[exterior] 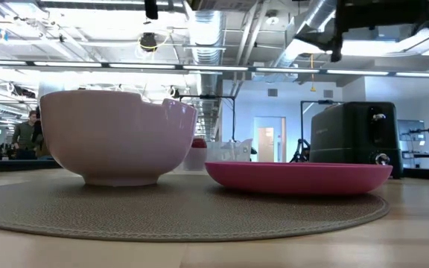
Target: Arrange a breakfast setting
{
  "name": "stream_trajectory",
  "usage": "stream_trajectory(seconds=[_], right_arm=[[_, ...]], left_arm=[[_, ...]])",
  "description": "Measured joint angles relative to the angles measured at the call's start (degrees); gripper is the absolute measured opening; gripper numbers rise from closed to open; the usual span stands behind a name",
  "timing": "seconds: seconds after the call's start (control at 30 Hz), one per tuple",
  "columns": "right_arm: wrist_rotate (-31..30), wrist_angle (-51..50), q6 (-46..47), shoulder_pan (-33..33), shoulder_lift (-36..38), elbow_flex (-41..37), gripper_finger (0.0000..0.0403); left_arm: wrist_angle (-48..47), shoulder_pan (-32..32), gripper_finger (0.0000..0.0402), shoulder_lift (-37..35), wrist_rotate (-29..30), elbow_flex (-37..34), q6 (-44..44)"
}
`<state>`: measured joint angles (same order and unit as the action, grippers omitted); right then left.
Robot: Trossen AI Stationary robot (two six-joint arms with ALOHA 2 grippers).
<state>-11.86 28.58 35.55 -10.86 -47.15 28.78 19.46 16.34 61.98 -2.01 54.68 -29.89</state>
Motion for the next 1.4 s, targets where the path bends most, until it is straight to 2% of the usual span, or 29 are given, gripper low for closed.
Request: stream_trajectory(seconds=[0.2, 0.33, 0.47, 0.63, 0.87, 1.03, 1.27, 1.4], right_arm=[[-0.2, -0.7, 1.9, -0.1, -5.6, 0.0, 0.0385], [1.0, 7.5, 2.5, 0.1, -10.5, 0.0, 0.0385], [9.3, 17.7, 1.6, -1.8, -15.1, 1.4, 0.0384], [18.9, 24.3, -0.4, -5.2, -19.8, 4.9, 0.0384], [27.9, 24.5, -4.1, -7.3, -26.1, 13.3, 0.0384], [29.4, 24.8, -7.5, -7.3, -29.4, 18.7, 0.0384], [33.6, 24.5, -7.5, -7.1, -33.4, 23.7, 0.0384], [33.9, 24.3, -7.3, -6.7, -35.1, 26.2, 0.0384]], left_arm=[[0.8, 0.0, 0.0, 0.0, -0.2, 0.0, -0.4], [1.0, 0.0, 0.0, 0.0, -0.2, 0.0, -0.9], [1.1, 0.0, 0.0, 0.0, 0.2, 0.0, -1.4], [3.1, 0.0, 0.0, 0.0, -0.3, 0.0, -3.2], [4.7, -0.9, 0.0, 0.0, -1.2, 0.0, -4.0], [4.6, -1.7, 0.0, 0.0, -0.9, 0.0, -4.3], [4.7, -1.7, 0.0, 0.0, -0.9, 0.0, -4.2], [4.7, -1.8, 0.0, -0.1, -1.0, 0.0, -3.8]])
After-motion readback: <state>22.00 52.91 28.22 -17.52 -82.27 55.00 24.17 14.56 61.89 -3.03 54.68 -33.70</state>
